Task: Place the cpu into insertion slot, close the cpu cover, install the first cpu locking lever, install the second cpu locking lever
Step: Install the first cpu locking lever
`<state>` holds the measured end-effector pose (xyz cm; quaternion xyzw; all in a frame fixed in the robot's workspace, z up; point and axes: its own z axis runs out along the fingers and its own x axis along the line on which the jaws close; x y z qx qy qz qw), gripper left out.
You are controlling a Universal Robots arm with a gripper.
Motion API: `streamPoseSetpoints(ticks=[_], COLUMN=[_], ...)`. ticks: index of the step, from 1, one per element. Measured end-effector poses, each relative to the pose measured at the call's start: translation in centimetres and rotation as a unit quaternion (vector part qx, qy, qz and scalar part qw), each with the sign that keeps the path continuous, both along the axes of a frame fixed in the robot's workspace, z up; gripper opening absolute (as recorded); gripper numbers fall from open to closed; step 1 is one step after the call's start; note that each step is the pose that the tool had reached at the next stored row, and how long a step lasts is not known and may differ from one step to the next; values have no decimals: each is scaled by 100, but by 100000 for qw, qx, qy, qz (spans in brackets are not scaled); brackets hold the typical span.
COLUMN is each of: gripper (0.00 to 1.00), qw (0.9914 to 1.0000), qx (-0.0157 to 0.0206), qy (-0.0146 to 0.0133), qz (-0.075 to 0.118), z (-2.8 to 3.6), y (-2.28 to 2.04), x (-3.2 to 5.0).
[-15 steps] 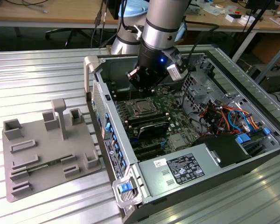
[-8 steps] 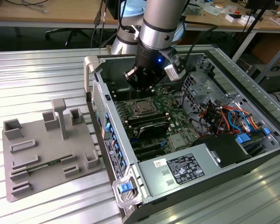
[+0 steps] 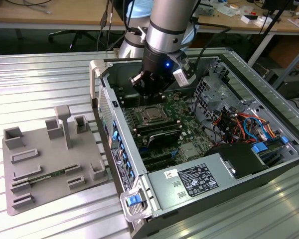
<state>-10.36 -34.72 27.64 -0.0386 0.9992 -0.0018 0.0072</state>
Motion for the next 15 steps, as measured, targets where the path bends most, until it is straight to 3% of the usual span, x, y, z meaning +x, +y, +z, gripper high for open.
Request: streamPoseSetpoints(ticks=[11,15], gripper=[11,11], qw=[100000,100000], qx=[10,4], qy=[-6,-3], qz=[2,2], z=[-1,-1], y=[1,9], x=[-156,-170])
